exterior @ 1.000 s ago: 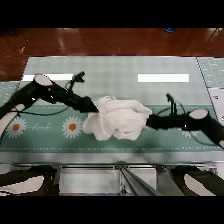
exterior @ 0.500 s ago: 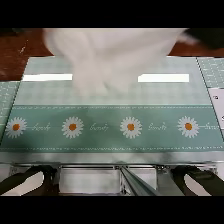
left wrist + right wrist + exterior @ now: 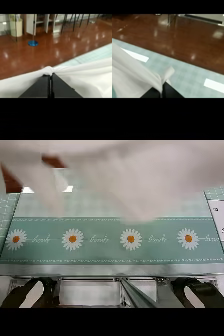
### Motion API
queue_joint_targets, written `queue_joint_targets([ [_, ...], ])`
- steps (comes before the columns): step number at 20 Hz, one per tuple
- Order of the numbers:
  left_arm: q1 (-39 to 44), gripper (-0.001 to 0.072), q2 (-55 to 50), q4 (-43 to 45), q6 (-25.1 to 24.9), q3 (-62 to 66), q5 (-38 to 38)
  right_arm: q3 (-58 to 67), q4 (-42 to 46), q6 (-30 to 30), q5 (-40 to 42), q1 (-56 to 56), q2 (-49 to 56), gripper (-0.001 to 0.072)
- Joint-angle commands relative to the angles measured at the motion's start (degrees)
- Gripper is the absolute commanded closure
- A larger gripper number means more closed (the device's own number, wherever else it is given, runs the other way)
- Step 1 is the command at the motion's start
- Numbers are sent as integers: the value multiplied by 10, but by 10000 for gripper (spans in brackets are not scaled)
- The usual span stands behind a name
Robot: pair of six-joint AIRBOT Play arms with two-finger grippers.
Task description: Fold the shirts.
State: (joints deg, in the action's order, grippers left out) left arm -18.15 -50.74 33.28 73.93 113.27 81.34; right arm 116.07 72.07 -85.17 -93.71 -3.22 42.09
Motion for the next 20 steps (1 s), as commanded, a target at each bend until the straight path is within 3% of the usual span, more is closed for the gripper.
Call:
queue_joint_targets([
  [1, 26, 691, 51, -1, 41, -63, 130, -19, -5, -19, -94, 0, -17, 692],
  [5, 111, 691, 116, -1, 41, -326, 168, -152, -26, -25, -125, -1, -19, 692],
  [7, 156, 691, 125, 1, 12, -490, 147, -259, -26, 9, -85, 0, -22, 692],
  [10, 201, 691, 73, 28, -30, -662, -39, -409, -24, 40, 49, 0, 3, 692],
  [13, 210, 691, -50, 21, -76, -666, -217, -446, -7, 38, 167, 0, 106, 692],
  [15, 214, 691, -143, 21, -116, -610, -244, -442, -23, 37, 246, 0, 186, 692],
  [18, 214, 691, -268, 20, -111, -488, -243, -402, -68, 23, 318, 0, 312, 691],
  [19, 214, 631, -302, 16, -102, -446, -235, -383, -89, 15, 329, 0, 347, 654],
  [20, 217, 293, -330, 13, -90, -411, -209, -362, -116, 2, 335, 0, 379, 398],
])
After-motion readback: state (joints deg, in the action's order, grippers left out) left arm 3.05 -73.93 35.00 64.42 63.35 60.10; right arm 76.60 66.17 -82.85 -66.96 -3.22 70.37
